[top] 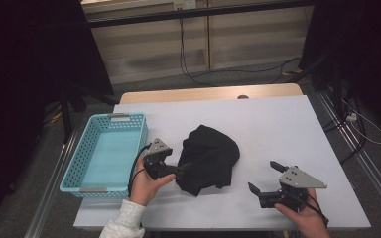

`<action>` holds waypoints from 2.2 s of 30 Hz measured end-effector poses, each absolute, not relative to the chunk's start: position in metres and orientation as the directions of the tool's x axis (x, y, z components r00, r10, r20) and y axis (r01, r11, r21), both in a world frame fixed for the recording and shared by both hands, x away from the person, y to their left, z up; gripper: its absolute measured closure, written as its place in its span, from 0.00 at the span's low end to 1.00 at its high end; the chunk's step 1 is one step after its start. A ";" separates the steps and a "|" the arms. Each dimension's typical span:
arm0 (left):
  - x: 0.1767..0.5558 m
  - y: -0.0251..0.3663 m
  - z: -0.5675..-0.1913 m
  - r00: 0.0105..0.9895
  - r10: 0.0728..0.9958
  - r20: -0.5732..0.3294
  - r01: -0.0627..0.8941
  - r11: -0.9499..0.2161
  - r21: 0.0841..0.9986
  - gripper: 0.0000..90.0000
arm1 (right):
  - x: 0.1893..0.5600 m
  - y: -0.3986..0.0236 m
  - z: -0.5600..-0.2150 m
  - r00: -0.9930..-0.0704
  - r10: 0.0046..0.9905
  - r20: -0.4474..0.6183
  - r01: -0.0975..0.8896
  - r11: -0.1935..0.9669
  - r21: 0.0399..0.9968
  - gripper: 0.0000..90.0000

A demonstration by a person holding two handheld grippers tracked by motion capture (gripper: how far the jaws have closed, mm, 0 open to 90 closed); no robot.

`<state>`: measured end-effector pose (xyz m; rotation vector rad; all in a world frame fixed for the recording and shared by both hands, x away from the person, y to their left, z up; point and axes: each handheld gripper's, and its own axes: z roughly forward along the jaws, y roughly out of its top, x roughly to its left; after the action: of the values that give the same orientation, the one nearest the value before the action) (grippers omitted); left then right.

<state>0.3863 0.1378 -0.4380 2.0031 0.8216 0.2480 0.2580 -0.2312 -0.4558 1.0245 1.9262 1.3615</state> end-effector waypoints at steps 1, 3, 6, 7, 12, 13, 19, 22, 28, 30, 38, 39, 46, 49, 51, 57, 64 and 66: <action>0.386 0.138 -0.438 0.756 0.638 -0.145 0.451 -0.348 0.822 0.07 | 0.258 -0.231 -0.456 -0.550 0.835 -0.016 0.264 0.191 0.945 0.01; 0.385 0.140 -0.437 0.755 0.640 -0.141 0.447 -0.345 0.826 0.07 | 0.259 -0.230 -0.456 -0.551 0.834 -0.015 0.267 0.193 0.944 0.01; 0.383 0.143 -0.436 0.748 0.649 -0.140 0.449 -0.338 0.827 0.07 | 0.262 -0.228 -0.455 -0.560 0.829 -0.008 0.270 0.192 0.944 0.01; 0.383 0.143 -0.436 0.747 0.650 -0.141 0.451 -0.338 0.826 0.07 | 0.262 -0.228 -0.455 -0.560 0.829 -0.008 0.270 0.192 0.944 0.01; 0.384 0.147 -0.438 0.742 0.655 -0.142 0.455 -0.336 0.825 0.07 | 0.270 -0.221 -0.454 -0.577 0.816 -0.015 0.272 0.210 0.939 0.01; 0.384 0.148 -0.438 0.741 0.657 -0.139 0.453 -0.336 0.826 0.07 | 0.271 -0.219 -0.454 -0.578 0.816 -0.018 0.277 0.216 0.936 0.01; 0.383 0.148 -0.440 0.738 0.661 -0.138 0.458 -0.339 0.822 0.07 | 0.277 -0.210 -0.455 -0.598 0.801 -0.036 0.298 0.264 0.918 0.05; 0.382 0.148 -0.439 0.735 0.663 -0.141 0.460 -0.335 0.822 0.07 | 0.278 -0.206 -0.454 -0.610 0.791 -0.040 0.293 0.271 0.917 0.06; 0.380 0.148 -0.437 0.733 0.667 -0.133 0.455 -0.336 0.825 0.08 | 0.281 -0.199 -0.450 -0.623 0.781 -0.044 0.280 0.276 0.919 0.08; 0.380 0.150 -0.436 0.732 0.668 -0.133 0.452 -0.331 0.828 0.08 | 0.283 -0.193 -0.449 -0.645 0.763 -0.052 0.275 0.295 0.915 0.11; 0.379 0.152 -0.436 0.724 0.678 -0.126 0.452 -0.328 0.829 0.08 | 0.290 -0.163 -0.452 -0.716 0.694 -0.076 0.249 0.356 0.901 0.16; 0.379 0.151 -0.436 0.726 0.676 -0.124 0.450 -0.332 0.829 0.08 | 0.292 -0.159 -0.452 -0.725 0.684 -0.082 0.247 0.369 0.896 0.17; 0.375 0.149 -0.434 0.732 0.671 -0.116 0.443 -0.339 0.830 0.08 | 0.300 -0.140 -0.457 -0.744 0.647 -0.170 0.243 0.498 0.832 0.55; 0.374 0.149 -0.433 0.731 0.672 -0.117 0.442 -0.337 0.832 0.08 | 0.305 -0.146 -0.456 -0.725 0.676 -0.131 0.276 0.460 0.844 0.88; 0.375 0.149 -0.433 0.732 0.672 -0.113 0.439 -0.338 0.833 0.08 | 0.308 -0.154 -0.451 -0.720 0.685 -0.112 0.281 0.436 0.855 0.98; 0.374 0.147 -0.433 0.738 0.666 -0.114 0.438 -0.343 0.831 0.09 | 0.314 -0.190 -0.438 -0.641 0.767 -0.041 0.314 0.311 0.897 0.99; 0.373 0.142 -0.434 0.751 0.650 -0.117 0.435 -0.353 0.829 0.10 | 0.316 -0.220 -0.440 -0.575 0.818 0.003 0.354 0.246 0.902 0.99; 0.373 0.139 -0.436 0.757 0.642 -0.123 0.436 -0.355 0.827 0.11 | 0.316 -0.221 -0.441 -0.569 0.822 0.009 0.362 0.241 0.901 0.99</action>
<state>0.3728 0.1395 -0.4355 2.0056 0.8125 0.2744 0.3161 -0.2212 -0.4409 1.0792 2.0463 1.2916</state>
